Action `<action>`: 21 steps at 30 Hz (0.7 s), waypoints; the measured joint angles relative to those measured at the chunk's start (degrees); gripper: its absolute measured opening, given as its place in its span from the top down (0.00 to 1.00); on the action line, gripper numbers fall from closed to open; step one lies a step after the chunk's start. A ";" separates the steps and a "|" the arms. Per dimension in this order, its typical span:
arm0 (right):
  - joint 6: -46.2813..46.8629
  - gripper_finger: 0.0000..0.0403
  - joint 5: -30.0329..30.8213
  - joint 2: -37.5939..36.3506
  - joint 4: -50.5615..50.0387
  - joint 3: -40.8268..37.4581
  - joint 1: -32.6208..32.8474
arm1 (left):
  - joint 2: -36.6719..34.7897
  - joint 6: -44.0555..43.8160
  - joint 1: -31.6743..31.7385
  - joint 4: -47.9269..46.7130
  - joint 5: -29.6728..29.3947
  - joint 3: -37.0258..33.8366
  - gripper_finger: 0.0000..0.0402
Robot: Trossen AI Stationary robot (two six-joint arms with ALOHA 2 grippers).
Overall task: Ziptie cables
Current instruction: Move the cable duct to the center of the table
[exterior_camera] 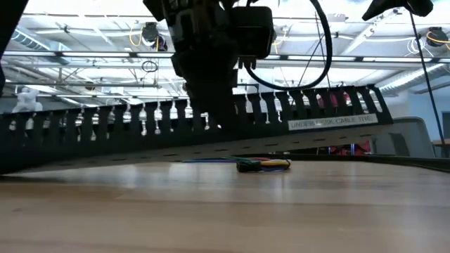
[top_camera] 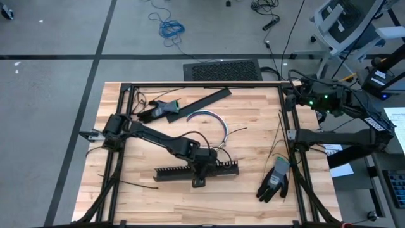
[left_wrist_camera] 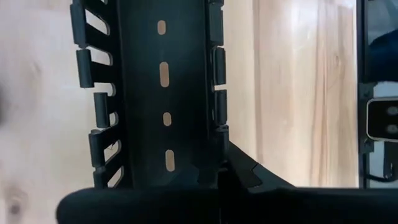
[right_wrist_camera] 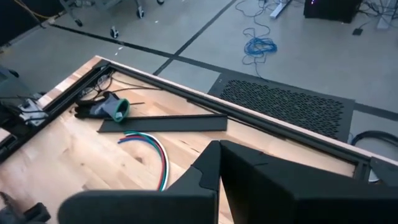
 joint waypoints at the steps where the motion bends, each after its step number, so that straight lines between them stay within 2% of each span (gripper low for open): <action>1: -0.49 1.00 0.00 0.00 0.00 0.00 -0.02 | 0.00 0.08 -0.04 -0.24 0.00 0.00 0.99; 6: -1.66 1.00 0.00 0.00 0.02 0.00 -0.01 | 0.02 3.56 0.08 -2.28 0.03 0.00 0.96; 13: -1.21 1.00 0.00 0.00 0.03 0.00 0.00 | 0.07 3.98 0.00 -1.90 0.52 0.00 0.92; 21: -0.61 1.00 -0.01 0.00 0.14 0.00 0.00 | 0.07 1.85 1.34 -2.79 1.34 0.26 0.69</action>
